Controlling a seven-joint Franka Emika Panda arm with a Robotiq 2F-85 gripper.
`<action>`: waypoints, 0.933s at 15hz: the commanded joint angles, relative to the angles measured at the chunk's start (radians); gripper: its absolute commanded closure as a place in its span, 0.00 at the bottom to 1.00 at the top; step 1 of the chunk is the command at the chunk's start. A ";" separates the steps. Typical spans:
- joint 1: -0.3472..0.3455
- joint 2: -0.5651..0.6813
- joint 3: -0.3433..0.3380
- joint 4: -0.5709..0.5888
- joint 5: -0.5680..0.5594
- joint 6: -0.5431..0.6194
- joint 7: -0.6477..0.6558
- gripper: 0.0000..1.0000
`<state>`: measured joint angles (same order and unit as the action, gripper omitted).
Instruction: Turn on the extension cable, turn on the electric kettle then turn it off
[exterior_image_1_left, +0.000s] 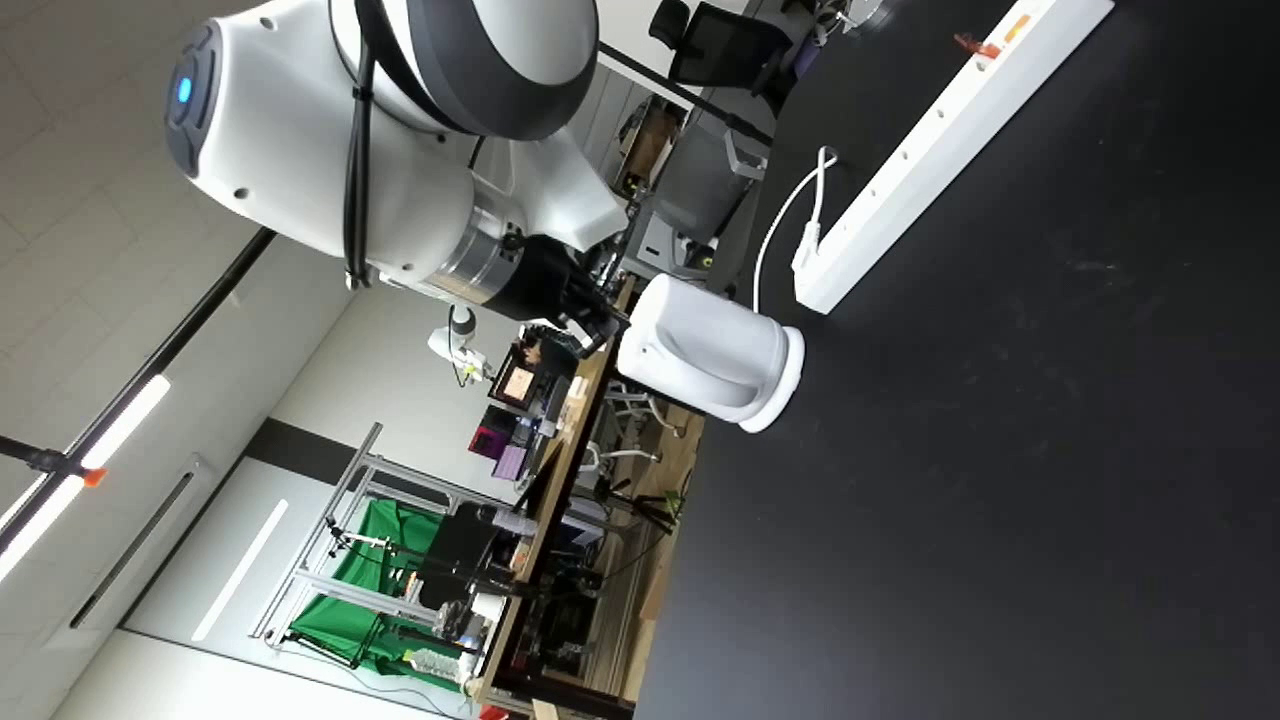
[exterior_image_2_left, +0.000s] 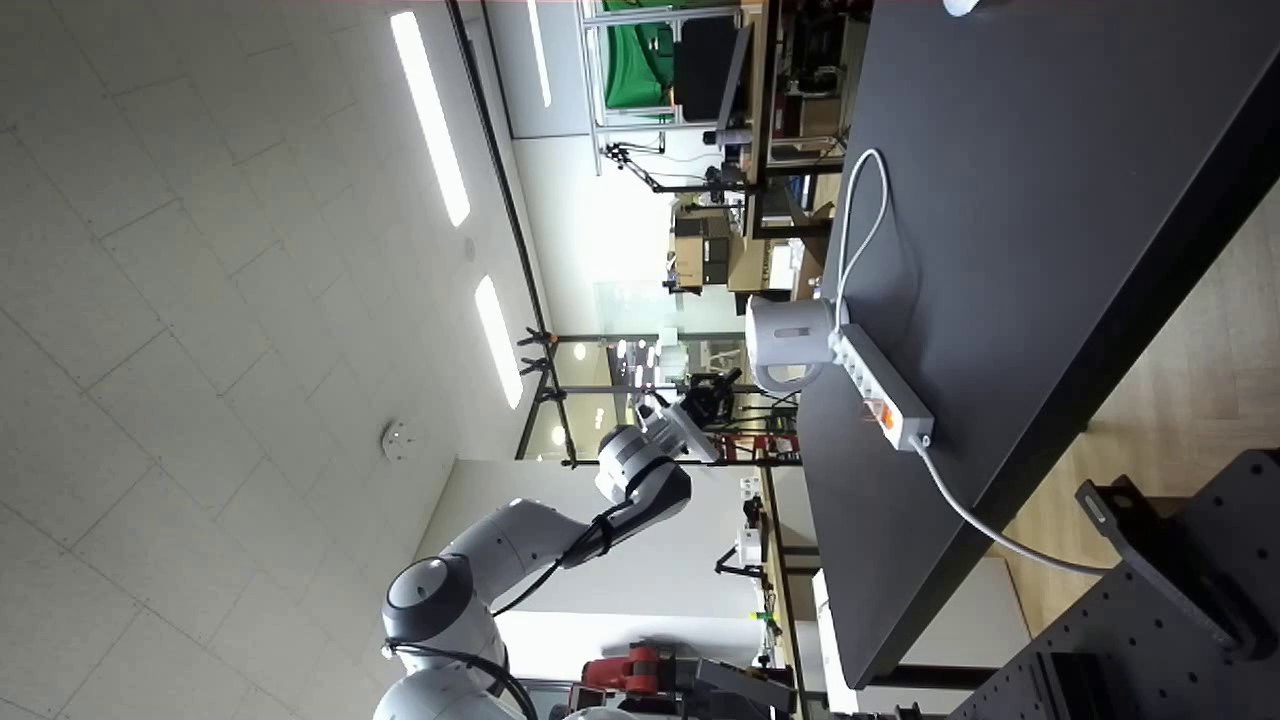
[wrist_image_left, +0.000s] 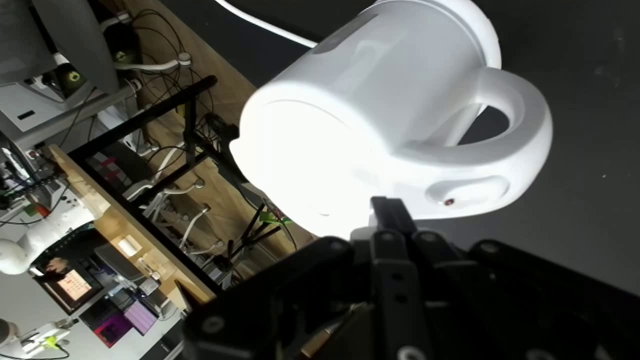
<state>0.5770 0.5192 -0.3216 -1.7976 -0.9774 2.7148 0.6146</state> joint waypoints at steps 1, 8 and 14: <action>-0.002 -0.071 -0.022 -0.039 -0.001 0.025 0.054 1.00; -0.026 -0.124 -0.048 -0.078 0.028 0.071 0.063 0.73; -0.043 -0.152 -0.066 -0.110 0.050 0.092 0.066 0.33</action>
<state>0.5350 0.4137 -0.3753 -1.8649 -0.9237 2.7936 0.6496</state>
